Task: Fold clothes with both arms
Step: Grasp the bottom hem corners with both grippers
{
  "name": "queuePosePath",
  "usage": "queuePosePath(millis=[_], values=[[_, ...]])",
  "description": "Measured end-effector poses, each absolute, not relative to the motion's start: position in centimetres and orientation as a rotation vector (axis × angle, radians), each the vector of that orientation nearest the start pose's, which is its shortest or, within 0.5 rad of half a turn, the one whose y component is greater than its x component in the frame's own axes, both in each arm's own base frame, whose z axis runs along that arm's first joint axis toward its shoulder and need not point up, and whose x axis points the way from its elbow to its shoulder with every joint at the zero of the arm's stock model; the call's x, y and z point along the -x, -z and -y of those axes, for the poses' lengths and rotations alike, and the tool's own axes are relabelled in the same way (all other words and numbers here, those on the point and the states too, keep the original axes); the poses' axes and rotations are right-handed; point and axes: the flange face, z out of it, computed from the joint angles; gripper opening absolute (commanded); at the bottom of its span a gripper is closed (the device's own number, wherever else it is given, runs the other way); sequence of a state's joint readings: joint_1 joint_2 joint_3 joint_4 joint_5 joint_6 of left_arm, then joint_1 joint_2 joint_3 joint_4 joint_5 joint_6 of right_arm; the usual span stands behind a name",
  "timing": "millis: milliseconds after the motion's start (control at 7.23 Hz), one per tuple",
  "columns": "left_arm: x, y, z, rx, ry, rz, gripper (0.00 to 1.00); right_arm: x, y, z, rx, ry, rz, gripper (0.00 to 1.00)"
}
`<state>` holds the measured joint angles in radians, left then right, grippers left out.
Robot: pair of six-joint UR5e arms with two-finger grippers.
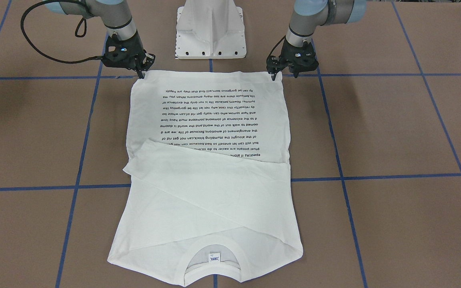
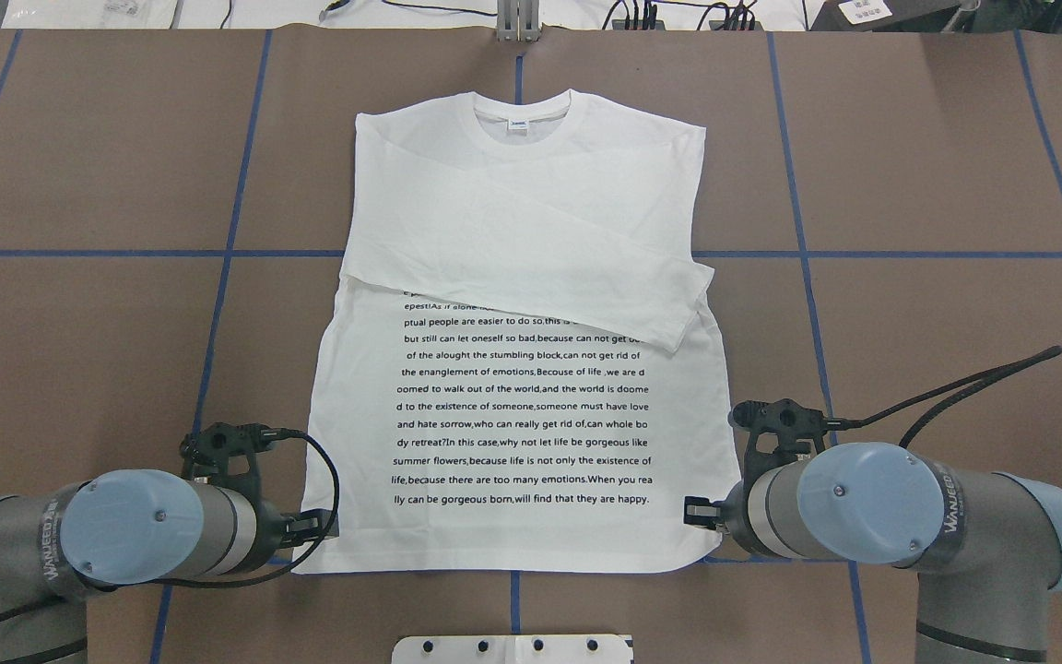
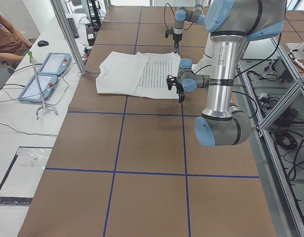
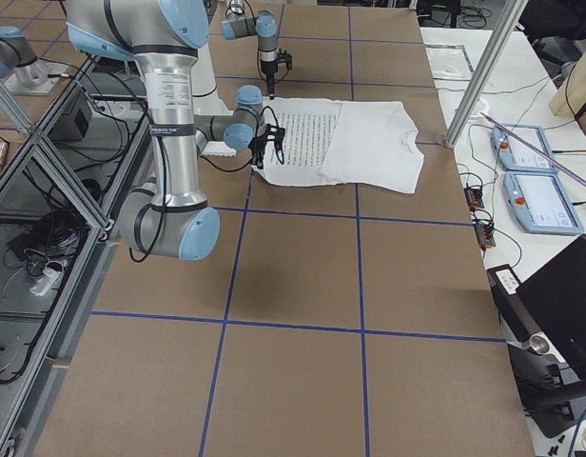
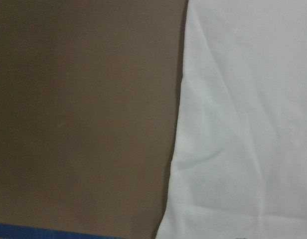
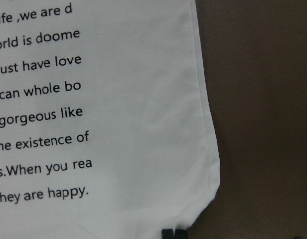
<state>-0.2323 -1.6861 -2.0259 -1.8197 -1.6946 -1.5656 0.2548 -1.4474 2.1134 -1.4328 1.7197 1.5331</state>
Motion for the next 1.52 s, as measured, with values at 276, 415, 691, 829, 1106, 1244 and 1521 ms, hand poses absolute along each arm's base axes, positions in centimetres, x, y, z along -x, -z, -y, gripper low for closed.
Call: queuePosePath(millis=[276,415,691,829,1106,1244,1521], values=[[-48.2,-36.3,23.7,0.016,0.160,-0.834,0.85,45.3,-33.9,24.3,0.021,-0.147,0.815,0.00],[-48.4,-36.1,23.6,0.017,0.157,-0.838,0.85,45.2,-33.9,24.5,0.021,-0.149,0.815,0.00],[-48.7,-36.1,23.4,0.019,0.154,-0.836,0.85,45.2,-33.9,24.5,0.022,-0.150,0.816,0.00],[-49.0,-36.3,23.4,0.019,0.154,-0.831,0.85,45.2,-33.9,24.6,0.021,-0.151,0.816,0.00],[-49.2,-36.6,23.4,0.020,0.154,-0.825,0.73,45.1,-33.9,24.7,0.021,-0.153,0.816,0.00],[-49.2,-36.6,23.4,0.020,0.154,-0.826,0.63,45.1,-33.9,24.7,0.021,-0.154,0.816,0.00],[-49.6,-35.8,23.5,0.021,0.155,-0.817,0.57,45.1,-34.0,24.8,0.022,-0.154,0.814,0.00]])
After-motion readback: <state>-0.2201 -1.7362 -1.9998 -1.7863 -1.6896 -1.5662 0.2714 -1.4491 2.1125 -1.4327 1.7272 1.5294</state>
